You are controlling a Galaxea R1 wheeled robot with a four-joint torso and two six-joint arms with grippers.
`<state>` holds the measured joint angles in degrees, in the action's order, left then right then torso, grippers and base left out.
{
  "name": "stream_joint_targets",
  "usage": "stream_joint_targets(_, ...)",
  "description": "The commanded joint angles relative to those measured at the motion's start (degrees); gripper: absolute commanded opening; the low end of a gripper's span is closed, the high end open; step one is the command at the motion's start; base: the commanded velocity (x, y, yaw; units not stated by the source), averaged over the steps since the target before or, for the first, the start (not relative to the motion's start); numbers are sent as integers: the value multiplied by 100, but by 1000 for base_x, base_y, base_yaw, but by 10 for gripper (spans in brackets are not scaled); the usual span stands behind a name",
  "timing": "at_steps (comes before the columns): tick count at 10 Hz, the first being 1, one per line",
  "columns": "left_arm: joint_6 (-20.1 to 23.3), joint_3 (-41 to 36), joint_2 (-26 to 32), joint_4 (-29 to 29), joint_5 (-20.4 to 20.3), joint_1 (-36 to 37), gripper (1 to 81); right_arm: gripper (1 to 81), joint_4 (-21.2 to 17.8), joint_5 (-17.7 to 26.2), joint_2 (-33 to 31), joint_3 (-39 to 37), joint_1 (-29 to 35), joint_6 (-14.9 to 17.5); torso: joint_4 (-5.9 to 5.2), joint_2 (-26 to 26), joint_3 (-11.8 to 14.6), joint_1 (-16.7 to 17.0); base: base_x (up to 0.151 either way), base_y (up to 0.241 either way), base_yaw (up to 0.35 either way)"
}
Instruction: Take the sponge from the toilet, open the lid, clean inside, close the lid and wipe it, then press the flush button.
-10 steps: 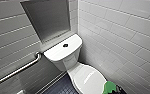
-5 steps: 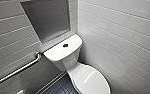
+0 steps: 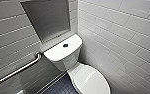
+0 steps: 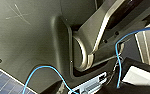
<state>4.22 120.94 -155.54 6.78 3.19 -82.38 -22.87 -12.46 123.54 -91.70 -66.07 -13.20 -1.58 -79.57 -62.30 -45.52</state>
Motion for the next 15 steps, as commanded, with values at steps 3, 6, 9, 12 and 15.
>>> stream_joint_targets(3, 9, -132, 58, 25, 454, -63, 811, 10, 547, 1470, -1348, 1894, 2180, 63, 0, 0, 0, 0, 0, 0, 0)
stream_joint_targets(6, 9, -132, 31, 25, 445, -63, 811, 10, 503, 2388, -951, 1621, 3367, 2, 0, 0, 0, 0, 0, 0, 0)
stream_joint_targets(9, 0, -123, 31, 25, 445, -63, 811, 10, 502, 3135, -223, 980, 4210, -16, 0, 0, 0, 0, 0, 0, 0)
stream_joint_targets(12, 0, -115, 31, 25, 445, -63, 811, 10, 502, 3364, 391, 297, 4377, -16, -22, 0, 0, 0, 0, 0, 0)
stream_joint_targets(15, 0, -115, 31, 25, 445, -46, 811, 10, 503, 3883, 1501, -849, 4712, -24, -22, 0, 0, 0, 0, 0, 0)
